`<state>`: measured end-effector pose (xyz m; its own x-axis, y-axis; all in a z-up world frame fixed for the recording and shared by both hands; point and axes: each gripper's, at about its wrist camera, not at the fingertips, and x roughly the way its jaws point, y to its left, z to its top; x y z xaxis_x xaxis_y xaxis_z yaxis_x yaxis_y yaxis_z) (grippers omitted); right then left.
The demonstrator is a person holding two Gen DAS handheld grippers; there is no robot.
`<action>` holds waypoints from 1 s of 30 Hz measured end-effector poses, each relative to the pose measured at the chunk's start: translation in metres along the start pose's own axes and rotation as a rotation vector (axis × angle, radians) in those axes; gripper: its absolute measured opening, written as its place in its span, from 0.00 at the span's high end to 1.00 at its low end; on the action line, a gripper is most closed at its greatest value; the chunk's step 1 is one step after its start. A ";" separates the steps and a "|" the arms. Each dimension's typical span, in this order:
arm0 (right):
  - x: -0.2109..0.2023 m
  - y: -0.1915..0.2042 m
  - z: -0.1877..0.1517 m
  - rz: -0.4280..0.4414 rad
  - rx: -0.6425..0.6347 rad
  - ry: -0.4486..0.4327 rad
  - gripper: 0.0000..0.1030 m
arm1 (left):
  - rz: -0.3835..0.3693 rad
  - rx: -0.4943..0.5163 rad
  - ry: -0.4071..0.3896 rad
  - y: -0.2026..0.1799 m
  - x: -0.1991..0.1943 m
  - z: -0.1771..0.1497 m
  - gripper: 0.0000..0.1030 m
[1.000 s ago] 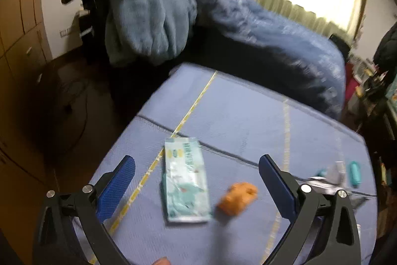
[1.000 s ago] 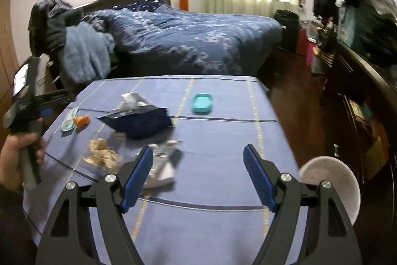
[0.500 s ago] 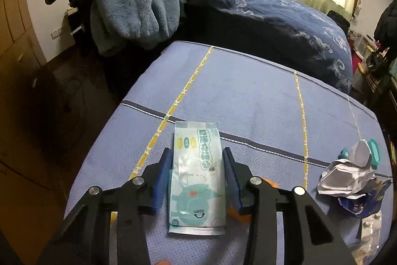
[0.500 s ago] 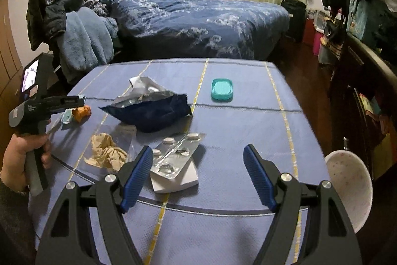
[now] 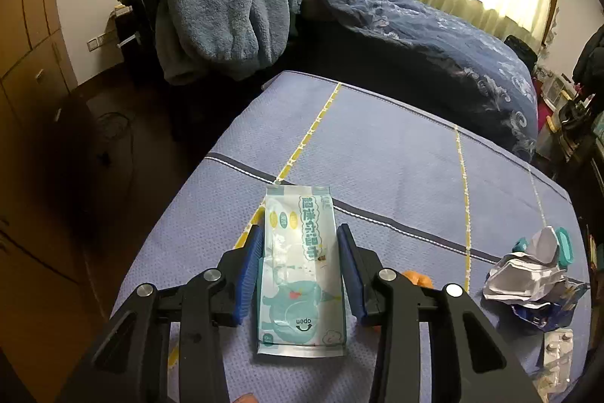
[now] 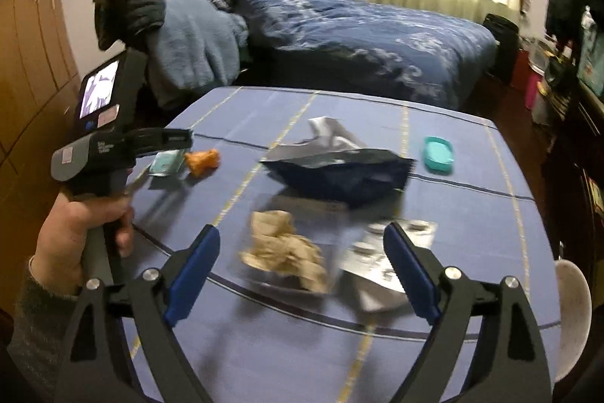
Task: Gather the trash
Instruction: 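Grasp the crumpled tan paper from the clear tray with the right tool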
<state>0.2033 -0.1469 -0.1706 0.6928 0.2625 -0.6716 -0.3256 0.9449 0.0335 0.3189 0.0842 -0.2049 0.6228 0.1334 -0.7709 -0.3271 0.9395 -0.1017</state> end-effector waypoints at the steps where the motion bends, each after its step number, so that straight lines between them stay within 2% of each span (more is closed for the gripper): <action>1: 0.002 0.002 -0.001 -0.005 0.000 0.006 0.14 | -0.011 0.001 -0.001 0.000 -0.001 0.000 0.60; 5: 0.006 0.002 -0.005 -0.004 0.011 0.032 0.14 | -0.016 0.021 0.021 -0.005 0.005 -0.003 0.57; 6: 0.008 0.002 -0.005 -0.004 0.011 0.039 0.14 | -0.022 0.025 0.023 -0.008 0.006 -0.003 0.46; 7: 0.010 0.003 -0.006 -0.006 0.010 0.046 0.14 | -0.022 0.029 0.021 -0.010 0.005 -0.003 0.25; 8: 0.012 0.004 -0.006 -0.009 0.010 0.052 0.14 | -0.024 0.033 0.014 -0.013 0.004 -0.003 0.18; 9: 0.012 0.005 -0.007 -0.014 0.011 0.055 0.14 | -0.023 0.037 0.010 -0.015 0.004 -0.003 0.16; 14: -0.006 0.004 -0.002 -0.016 0.006 -0.023 0.14 | -0.014 0.034 0.027 -0.014 0.007 -0.004 0.16; 16: -0.010 0.004 0.002 -0.007 -0.003 -0.029 0.20 | -0.020 0.016 0.036 -0.011 0.009 -0.004 0.17; 18: -0.005 0.005 0.006 -0.017 -0.015 0.003 0.41 | -0.023 0.007 0.035 -0.009 0.008 -0.004 0.17; 19: -0.001 0.006 0.007 -0.020 -0.018 0.020 0.45 | -0.024 0.005 0.034 -0.008 0.008 -0.004 0.17; 21: 0.008 0.006 0.009 -0.020 -0.019 0.053 0.64 | -0.027 0.003 0.034 -0.007 0.007 -0.004 0.17; 23: 0.019 0.005 0.009 -0.002 -0.015 0.094 0.73 | -0.026 0.004 0.034 -0.008 0.008 -0.004 0.17; 30: 0.039 0.006 0.008 0.037 0.000 0.163 0.73 | -0.025 0.008 0.036 -0.008 0.008 -0.004 0.17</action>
<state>0.2336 -0.1298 -0.1910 0.5664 0.2621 -0.7813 -0.3492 0.9351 0.0605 0.3239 0.0767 -0.2126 0.6048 0.0989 -0.7902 -0.3064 0.9448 -0.1162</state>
